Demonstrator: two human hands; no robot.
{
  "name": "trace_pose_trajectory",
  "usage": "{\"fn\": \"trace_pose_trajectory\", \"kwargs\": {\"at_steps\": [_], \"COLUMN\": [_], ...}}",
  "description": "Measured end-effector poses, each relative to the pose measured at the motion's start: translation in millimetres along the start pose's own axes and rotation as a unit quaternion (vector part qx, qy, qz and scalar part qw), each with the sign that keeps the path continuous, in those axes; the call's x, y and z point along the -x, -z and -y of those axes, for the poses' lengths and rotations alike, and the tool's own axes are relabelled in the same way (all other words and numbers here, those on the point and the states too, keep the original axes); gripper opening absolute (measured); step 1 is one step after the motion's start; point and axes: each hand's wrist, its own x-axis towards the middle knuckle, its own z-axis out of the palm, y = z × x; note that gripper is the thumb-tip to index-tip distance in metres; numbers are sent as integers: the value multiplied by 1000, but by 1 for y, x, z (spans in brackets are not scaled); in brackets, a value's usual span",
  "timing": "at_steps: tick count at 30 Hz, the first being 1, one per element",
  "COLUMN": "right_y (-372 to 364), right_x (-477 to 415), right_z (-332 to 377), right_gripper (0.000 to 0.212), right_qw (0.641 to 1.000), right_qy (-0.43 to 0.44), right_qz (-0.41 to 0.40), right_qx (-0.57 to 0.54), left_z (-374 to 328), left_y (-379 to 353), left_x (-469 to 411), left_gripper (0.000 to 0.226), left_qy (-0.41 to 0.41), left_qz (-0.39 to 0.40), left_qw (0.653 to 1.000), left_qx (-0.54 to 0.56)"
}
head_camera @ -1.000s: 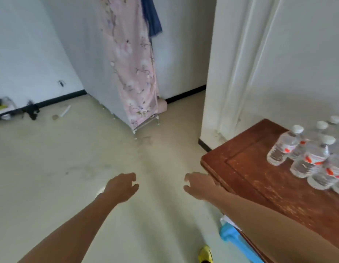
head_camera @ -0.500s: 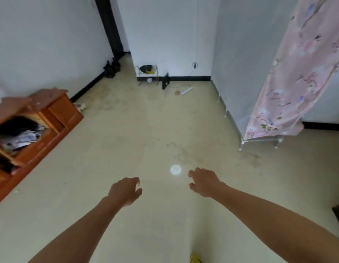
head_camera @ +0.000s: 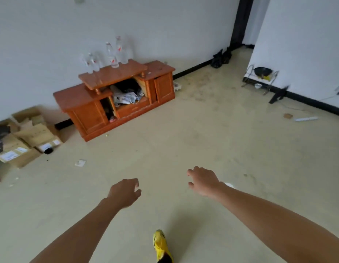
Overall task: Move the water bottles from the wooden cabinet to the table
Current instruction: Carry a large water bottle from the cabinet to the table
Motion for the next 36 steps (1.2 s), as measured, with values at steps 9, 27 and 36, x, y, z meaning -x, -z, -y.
{"fn": "trace_pose_trajectory", "kwargs": {"at_steps": [9, 27, 36], "right_y": [107, 266, 328], "right_x": [-220, -668, -886], "right_z": [22, -77, -30], "right_gripper": [42, 44, 44], "right_qw": [1000, 1000, 993], "right_qy": [10, 26, 115], "right_qz": [-21, -8, 17], "right_qx": [5, 2, 27], "left_z": [81, 108, 185], "left_y": [109, 278, 328], "left_x": [-187, -619, -767], "left_gripper": [34, 35, 32], "left_qy": [27, 49, 127], "left_qz": [-25, -52, -46], "left_qw": [999, 995, 986], "left_qx": [9, 62, 97]}}
